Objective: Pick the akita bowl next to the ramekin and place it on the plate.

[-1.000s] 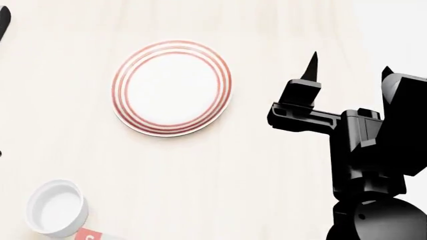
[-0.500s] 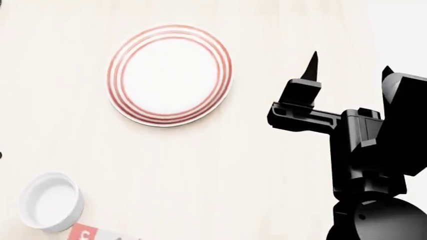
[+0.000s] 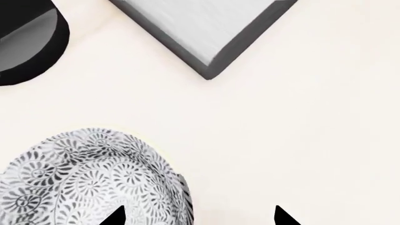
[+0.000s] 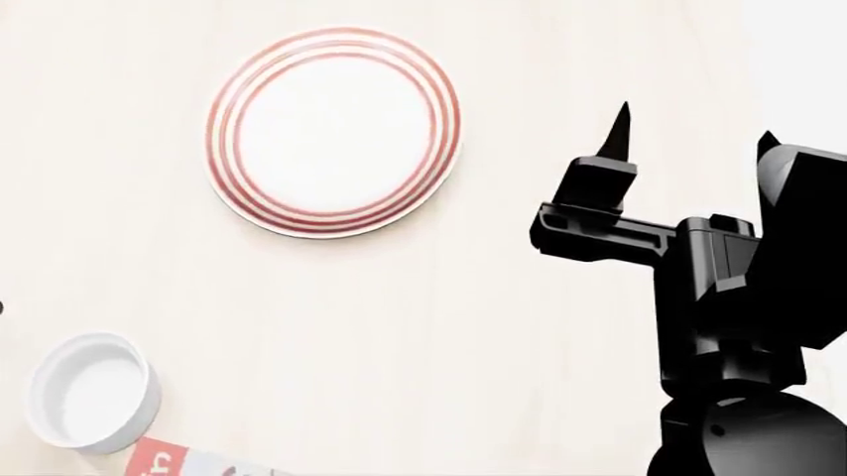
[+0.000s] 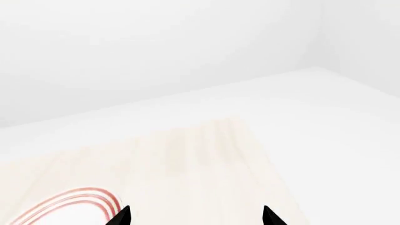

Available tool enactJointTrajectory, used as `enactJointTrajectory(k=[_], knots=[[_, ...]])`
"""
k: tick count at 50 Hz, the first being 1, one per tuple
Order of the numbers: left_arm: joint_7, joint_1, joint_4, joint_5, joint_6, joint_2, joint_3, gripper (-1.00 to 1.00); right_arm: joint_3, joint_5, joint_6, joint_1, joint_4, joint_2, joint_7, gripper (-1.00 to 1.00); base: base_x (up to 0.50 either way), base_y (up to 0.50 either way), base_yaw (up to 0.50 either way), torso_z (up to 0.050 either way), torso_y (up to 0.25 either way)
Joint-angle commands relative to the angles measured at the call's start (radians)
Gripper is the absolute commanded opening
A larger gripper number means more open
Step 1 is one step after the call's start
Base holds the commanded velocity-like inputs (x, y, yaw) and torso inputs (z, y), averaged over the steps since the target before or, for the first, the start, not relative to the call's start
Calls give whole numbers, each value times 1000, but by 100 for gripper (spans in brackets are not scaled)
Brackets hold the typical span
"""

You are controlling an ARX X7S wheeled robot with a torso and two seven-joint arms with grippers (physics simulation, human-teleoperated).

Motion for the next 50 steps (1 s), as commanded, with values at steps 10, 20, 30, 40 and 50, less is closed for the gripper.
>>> enactJointTrajectory(k=[10, 20, 30, 40, 50], knots=[[-18, 7, 0, -26, 6, 2, -7, 100, -3, 9, 0, 5, 2, 5, 8, 100, 0, 0, 0, 0, 0], [-17, 13, 4, -24, 22, 0, -1, -100, -6, 8, -7, 4, 6, 7, 8, 100, 0, 0, 0, 0, 0], [-29, 14, 10, -31, 15, -7, 2, -100, -8, 11, -11, 3, 7, 9, 10, 100, 0, 0, 0, 0, 0], [32, -110, -65, -21, -89, -117, 182, -100, -9, 15, -14, 1, 9, 11, 13, 100, 0, 0, 0, 0, 0], [246, -462, -221, 72, -117, -244, 570, -100, -10, 16, -19, 0, 12, 12, 17, 100, 0, 0, 0, 0, 0]])
